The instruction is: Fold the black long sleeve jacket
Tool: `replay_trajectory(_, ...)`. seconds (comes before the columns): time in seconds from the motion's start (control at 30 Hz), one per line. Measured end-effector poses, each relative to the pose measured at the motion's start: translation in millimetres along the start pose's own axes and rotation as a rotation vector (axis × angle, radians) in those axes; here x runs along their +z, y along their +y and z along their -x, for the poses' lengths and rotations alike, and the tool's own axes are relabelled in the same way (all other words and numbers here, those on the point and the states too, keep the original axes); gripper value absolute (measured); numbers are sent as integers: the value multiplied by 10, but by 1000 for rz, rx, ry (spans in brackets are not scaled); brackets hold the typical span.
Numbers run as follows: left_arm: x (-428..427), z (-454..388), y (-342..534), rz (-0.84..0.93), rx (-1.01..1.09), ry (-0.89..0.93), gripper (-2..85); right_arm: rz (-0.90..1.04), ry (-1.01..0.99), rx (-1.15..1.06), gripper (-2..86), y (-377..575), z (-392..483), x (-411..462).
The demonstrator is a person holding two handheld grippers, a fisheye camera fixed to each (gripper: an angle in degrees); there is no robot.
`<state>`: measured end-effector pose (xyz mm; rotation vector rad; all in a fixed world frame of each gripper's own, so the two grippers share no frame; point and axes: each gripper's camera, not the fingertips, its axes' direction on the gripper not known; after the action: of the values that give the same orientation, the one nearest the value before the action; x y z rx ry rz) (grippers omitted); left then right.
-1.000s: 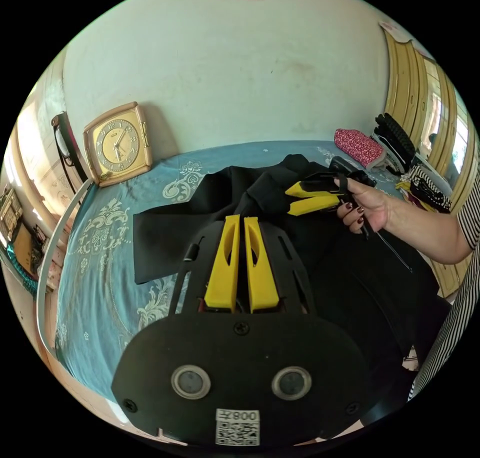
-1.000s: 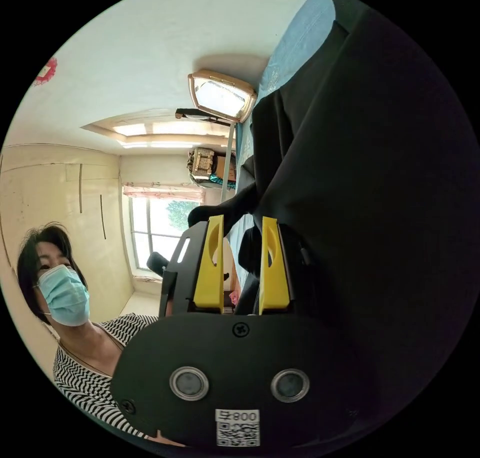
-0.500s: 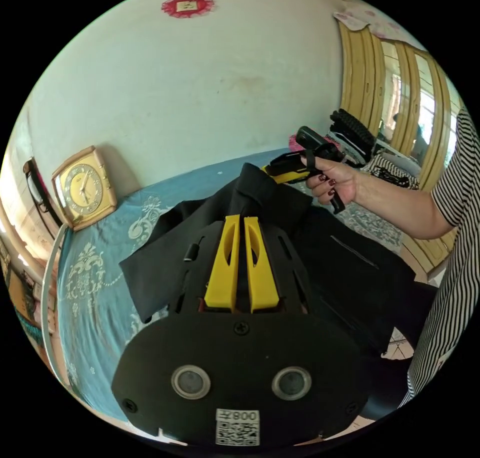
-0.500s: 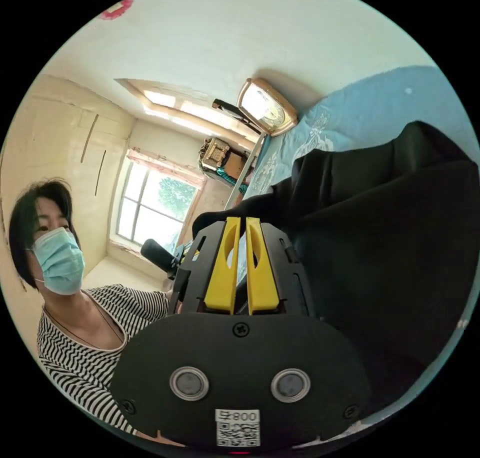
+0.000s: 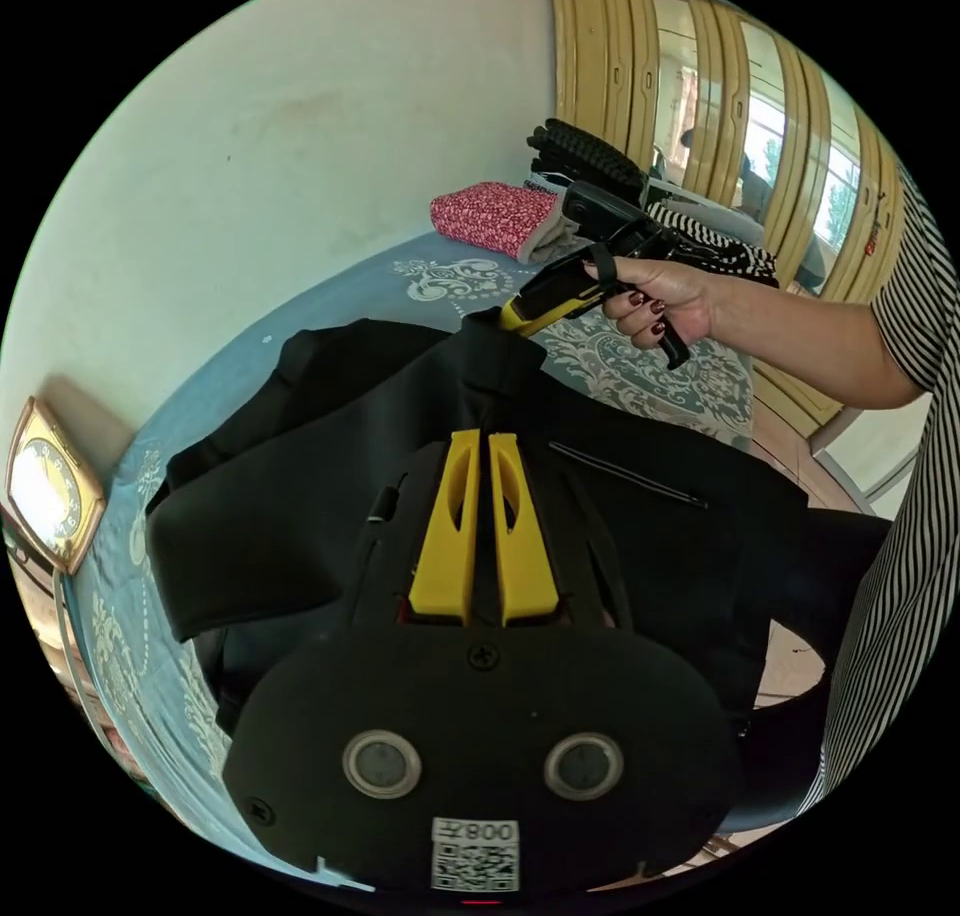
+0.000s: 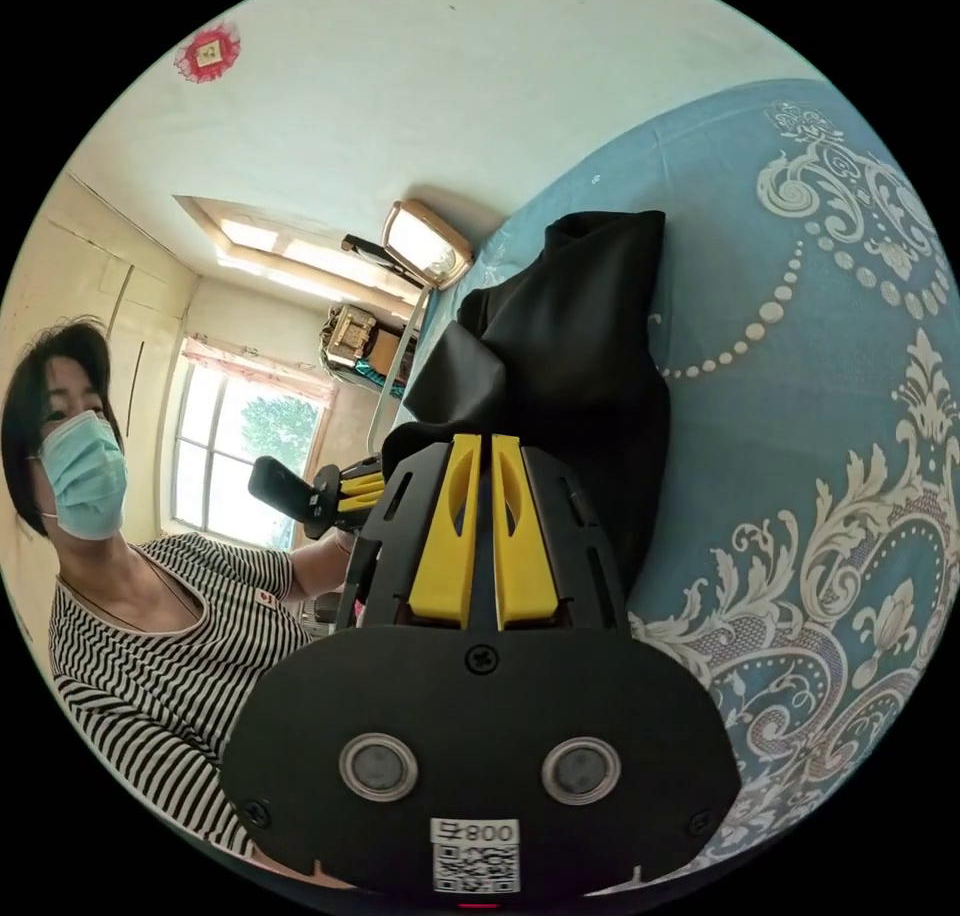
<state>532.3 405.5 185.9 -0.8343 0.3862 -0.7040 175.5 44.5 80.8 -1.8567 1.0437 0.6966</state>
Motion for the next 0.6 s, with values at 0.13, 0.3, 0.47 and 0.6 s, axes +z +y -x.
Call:
replay_trajectory(0.13, 246, -53, -210, 60, 18, -3, 20, -1, 34, 7, 17, 154, -185, -66)
replay_trajectory(0.3, 534, -9, -371, 118, -17, 4, 21, 6, 49, 31, 18, 205, -404, -60)
replay_trajectory(0.47, 749, 62, -498, 113, -57, 42, 22, -6, 43, 16, 18, 207, -469, -170)
replay_trajectory(0.6, 941, 123, -555, 159, -72, 63, 24, 9, 60, 33, 17, 249, -555, -220)
